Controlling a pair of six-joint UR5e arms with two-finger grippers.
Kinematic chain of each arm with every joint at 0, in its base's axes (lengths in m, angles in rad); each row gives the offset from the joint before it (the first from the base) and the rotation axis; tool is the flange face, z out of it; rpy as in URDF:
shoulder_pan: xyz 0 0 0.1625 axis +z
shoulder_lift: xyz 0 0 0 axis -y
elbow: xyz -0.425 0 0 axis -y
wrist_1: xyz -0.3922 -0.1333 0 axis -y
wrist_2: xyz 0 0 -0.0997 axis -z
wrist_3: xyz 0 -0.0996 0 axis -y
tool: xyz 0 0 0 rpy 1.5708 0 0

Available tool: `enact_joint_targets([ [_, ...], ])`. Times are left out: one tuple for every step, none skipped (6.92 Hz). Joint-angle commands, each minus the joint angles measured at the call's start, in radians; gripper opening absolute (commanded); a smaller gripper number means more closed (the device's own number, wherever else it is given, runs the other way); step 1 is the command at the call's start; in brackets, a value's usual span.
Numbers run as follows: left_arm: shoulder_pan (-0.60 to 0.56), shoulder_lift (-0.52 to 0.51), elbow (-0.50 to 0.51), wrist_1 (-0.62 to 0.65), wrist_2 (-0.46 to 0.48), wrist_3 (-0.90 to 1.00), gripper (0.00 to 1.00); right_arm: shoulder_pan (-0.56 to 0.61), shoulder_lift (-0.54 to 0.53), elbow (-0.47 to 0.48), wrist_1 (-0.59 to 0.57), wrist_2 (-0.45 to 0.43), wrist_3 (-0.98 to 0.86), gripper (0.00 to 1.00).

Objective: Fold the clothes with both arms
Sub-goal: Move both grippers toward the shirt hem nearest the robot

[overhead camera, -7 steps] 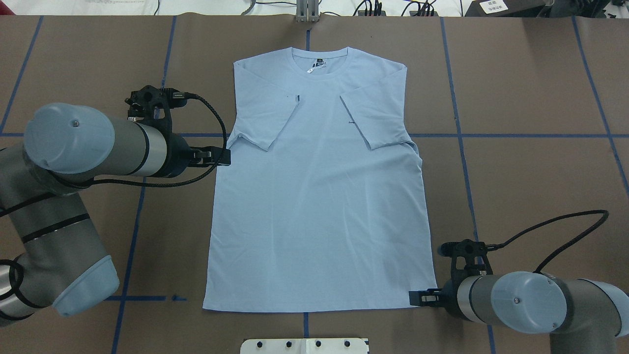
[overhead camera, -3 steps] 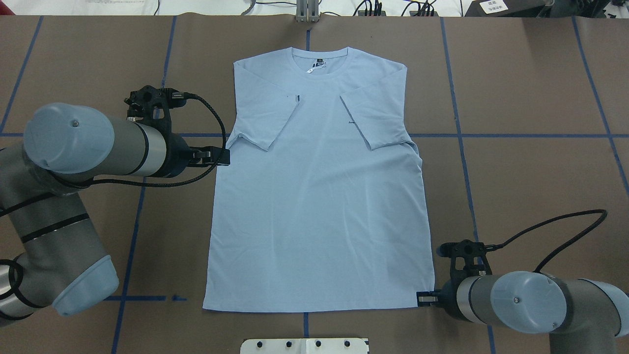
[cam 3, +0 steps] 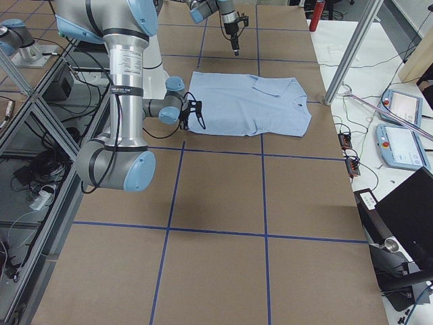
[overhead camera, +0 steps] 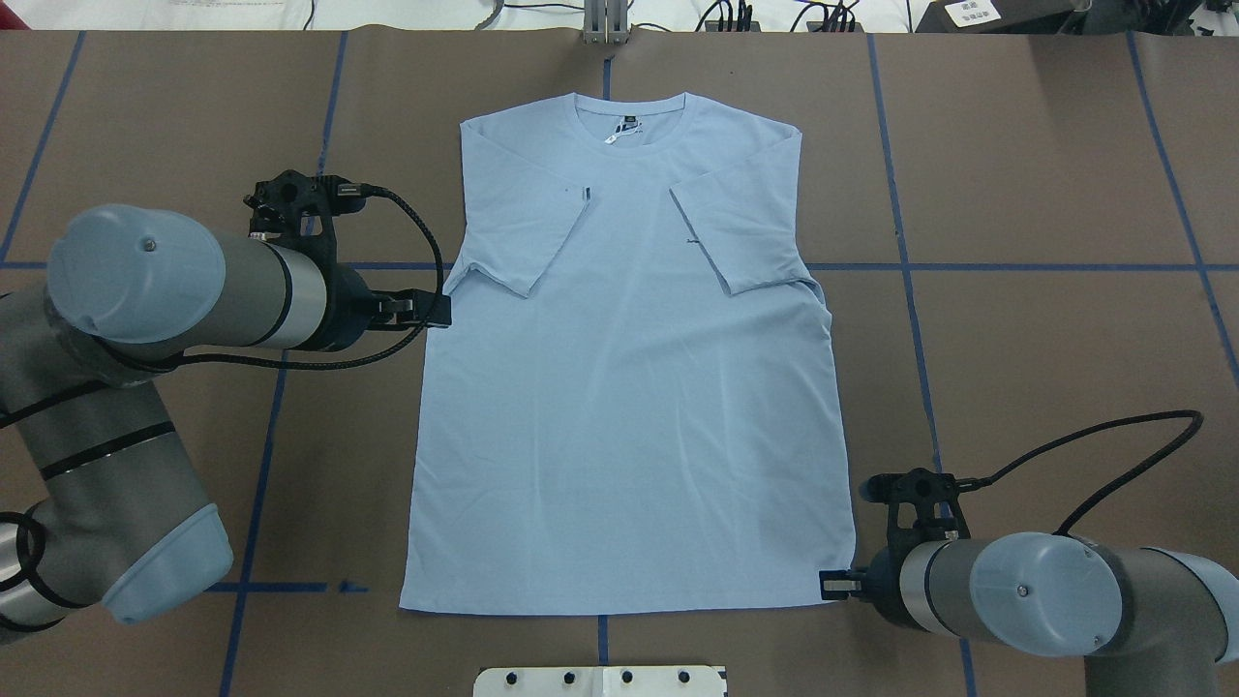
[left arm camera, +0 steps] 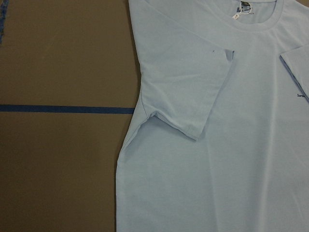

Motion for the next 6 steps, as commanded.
enact_joint_targets([
  [0.073, 0.046, -0.005, -0.002, 0.002, -0.18, 0.99, 0.0, 0.005, 0.013, 0.011, -0.032, 0.0, 0.0],
  [0.167, 0.111, -0.039, -0.002, 0.017, -0.277, 0.99, 0.003, 0.003, 0.034, 0.014, -0.032, 0.0, 0.0],
  [0.278, 0.151, -0.065, 0.004, 0.081, -0.385, 0.99, 0.003, 0.006, 0.047, 0.014, -0.032, 0.0, 0.0],
  [0.372, 0.17, -0.097, 0.059, 0.112, -0.491, 0.99, 0.006, 0.014, 0.058, 0.016, -0.032, 0.0, 0.0],
  [0.446, 0.161, -0.111, 0.158, 0.132, -0.58, 0.97, 0.013, 0.024, 0.062, 0.016, -0.034, 0.0, 0.0],
  [0.482, 0.152, -0.101, 0.182, 0.136, -0.6, 0.94, 0.016, 0.023, 0.068, 0.014, -0.032, 0.0, 0.0],
])
